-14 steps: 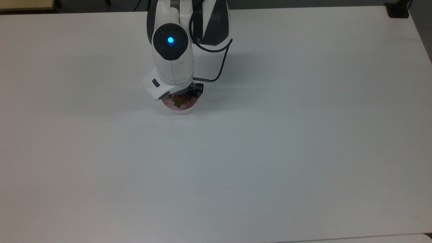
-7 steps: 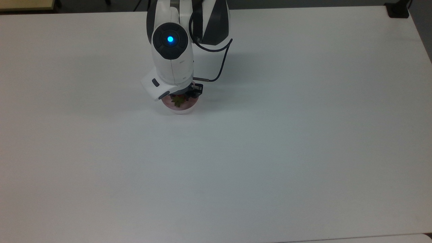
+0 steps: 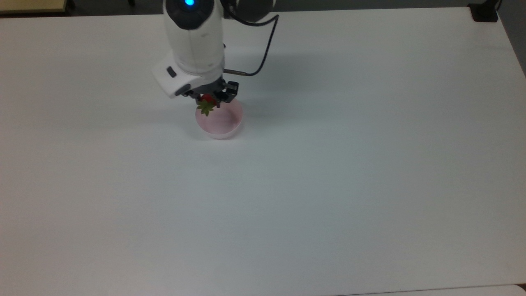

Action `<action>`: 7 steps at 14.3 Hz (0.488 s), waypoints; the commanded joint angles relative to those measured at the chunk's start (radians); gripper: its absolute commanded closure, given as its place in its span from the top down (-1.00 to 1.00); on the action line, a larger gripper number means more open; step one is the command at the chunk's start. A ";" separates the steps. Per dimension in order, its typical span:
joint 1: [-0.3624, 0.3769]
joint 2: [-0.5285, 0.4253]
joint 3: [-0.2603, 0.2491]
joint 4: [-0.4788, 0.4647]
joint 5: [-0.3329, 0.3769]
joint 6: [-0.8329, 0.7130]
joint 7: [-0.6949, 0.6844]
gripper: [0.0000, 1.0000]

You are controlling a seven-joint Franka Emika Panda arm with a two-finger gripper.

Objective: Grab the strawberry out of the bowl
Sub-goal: 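Lift the strawberry up out of the pink bowl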

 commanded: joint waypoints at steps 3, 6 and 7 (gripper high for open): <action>-0.136 0.055 -0.010 0.087 -0.036 -0.006 -0.271 -0.28; -0.207 0.110 -0.010 0.107 -0.093 0.088 -0.363 -0.28; -0.221 0.124 -0.010 0.107 -0.097 0.137 -0.384 -0.28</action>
